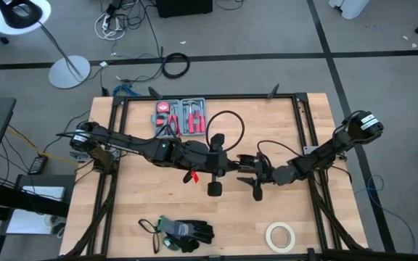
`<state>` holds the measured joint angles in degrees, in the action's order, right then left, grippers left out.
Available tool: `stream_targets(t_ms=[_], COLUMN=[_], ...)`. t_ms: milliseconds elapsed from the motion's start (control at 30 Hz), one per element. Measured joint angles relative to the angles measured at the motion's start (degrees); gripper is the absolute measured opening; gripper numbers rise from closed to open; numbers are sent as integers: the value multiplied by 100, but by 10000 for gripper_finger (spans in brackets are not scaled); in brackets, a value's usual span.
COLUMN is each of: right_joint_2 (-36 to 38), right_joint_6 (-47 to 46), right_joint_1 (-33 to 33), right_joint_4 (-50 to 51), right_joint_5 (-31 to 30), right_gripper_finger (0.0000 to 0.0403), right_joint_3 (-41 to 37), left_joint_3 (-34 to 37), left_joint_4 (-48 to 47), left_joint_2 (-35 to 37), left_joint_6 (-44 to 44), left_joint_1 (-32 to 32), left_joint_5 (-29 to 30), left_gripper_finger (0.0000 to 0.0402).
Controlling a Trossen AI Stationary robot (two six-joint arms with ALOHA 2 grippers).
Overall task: Coil cords
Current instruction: Coil the black wire cable into the black spool
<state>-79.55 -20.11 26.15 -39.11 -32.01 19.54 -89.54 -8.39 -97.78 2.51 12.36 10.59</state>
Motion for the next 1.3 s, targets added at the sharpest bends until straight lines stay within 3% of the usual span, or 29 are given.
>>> stream_targets(t_ms=[100, 267, 500, 733, 833, 1033, 1133, 1300], right_joint_2=[0, 0, 0, 2, 2, 7, 14, 401], right_joint_6=[38, -337, -127, 344, 350, 501, 442, -60], right_joint_1=[-87, -194, -216, -378, -382, -250, -129, 238], right_joint_4=[11, 315, 328, -261, -153, 20, 73, 1064], right_joint_5=[3, 521, 105, 144, 164, 191, 180, 181], right_gripper_finger=[138, 138, 138, 133, 106, 13, 11, 6], right_joint_3=[-1, 0, -3, 1, 1, 1, 1, 1], left_joint_3=[0, 0, 0, 2, 2, 2, 2, 2], left_joint_4=[-21, -20, -8, -1, -5, -61, -227, -953], left_joint_2=[0, 0, 0, 0, 0, 0, 0, 0], left_joint_6=[1, -12, -14, -14, -14, -18, -106, -302], left_joint_1=[0, 3, 7, 7, 9, 13, 13, 39], left_joint_5=[-1, -2, -2, 24, 26, 28, 31, 33], left_gripper_finger=[0, 0, 0, 0, 0, 0, 0, 0])
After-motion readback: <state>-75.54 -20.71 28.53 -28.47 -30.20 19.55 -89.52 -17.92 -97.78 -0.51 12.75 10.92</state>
